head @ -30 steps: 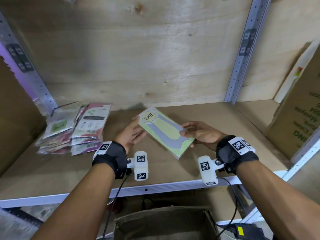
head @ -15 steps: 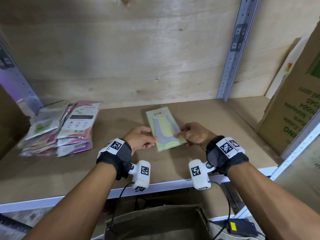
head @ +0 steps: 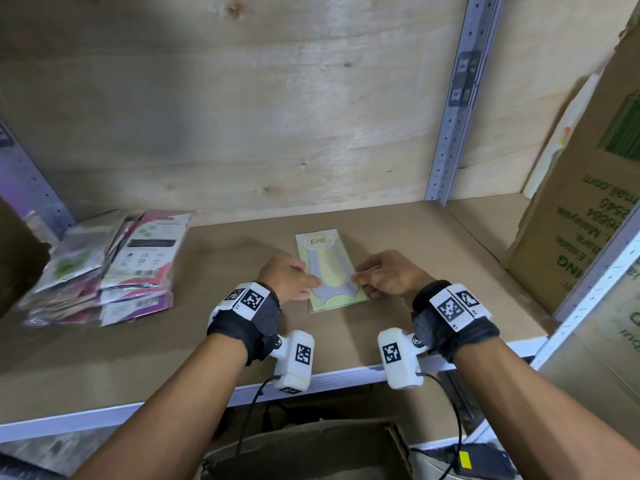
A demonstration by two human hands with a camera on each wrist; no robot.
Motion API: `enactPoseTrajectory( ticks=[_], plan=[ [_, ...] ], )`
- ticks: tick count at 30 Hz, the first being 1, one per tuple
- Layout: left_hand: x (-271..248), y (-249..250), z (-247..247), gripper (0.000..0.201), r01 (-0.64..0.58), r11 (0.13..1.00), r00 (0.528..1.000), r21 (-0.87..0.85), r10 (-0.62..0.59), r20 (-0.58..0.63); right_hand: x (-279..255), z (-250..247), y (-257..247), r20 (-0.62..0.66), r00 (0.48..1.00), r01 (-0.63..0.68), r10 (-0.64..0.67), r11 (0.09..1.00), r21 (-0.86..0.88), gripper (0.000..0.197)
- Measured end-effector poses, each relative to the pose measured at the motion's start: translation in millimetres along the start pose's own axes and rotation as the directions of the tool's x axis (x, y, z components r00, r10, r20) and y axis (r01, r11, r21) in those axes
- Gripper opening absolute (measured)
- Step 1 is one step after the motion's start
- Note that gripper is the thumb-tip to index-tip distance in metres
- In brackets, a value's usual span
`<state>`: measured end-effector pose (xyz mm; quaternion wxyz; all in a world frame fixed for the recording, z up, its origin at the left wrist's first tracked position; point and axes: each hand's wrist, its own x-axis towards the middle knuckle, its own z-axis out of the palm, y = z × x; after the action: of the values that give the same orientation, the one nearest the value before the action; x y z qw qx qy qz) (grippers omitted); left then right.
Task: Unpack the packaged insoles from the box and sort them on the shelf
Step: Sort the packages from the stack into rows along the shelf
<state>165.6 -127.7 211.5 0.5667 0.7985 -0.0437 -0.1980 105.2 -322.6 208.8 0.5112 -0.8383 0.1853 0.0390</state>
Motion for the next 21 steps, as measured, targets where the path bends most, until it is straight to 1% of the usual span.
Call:
enactPoseTrajectory(
  ticks=[3,7,9,14,18,21],
  plan=[
    [4,6,11,0.055,-0.019,1.000,1.000,-0.007,0.019,0.013,2,-11,5,-0.043,0.999,0.002,-0.002,1.000,0.002,0.022],
    [12,20,31,0.054,-0.012,0.998,0.991,-0.065,0.020,0.134,5,-34,16,-0.129,0.992,0.005,-0.007,1.000,-0.015,0.028],
    [17,28,45,0.055,-0.006,0.997,0.985,-0.078,0.019,0.170,6,-46,23,-0.166,0.986,-0.013,0.009,1.000,-0.022,0.030],
    [33,46,83,0.052,0.009,0.994,0.979,-0.110,0.014,0.201,10,-73,38,-0.259,0.965,-0.033,0.029,0.999,-0.013,0.036],
    [43,58,110,0.052,0.002,0.992,0.975,-0.123,0.025,0.222,13,-90,46,-0.306,0.951,-0.050,0.039,0.998,-0.026,0.038],
    [50,63,126,0.051,-0.002,0.991,0.973,-0.137,0.034,0.229,12,-99,50,-0.322,0.947,-0.026,0.022,1.000,-0.007,0.038]
  ],
)
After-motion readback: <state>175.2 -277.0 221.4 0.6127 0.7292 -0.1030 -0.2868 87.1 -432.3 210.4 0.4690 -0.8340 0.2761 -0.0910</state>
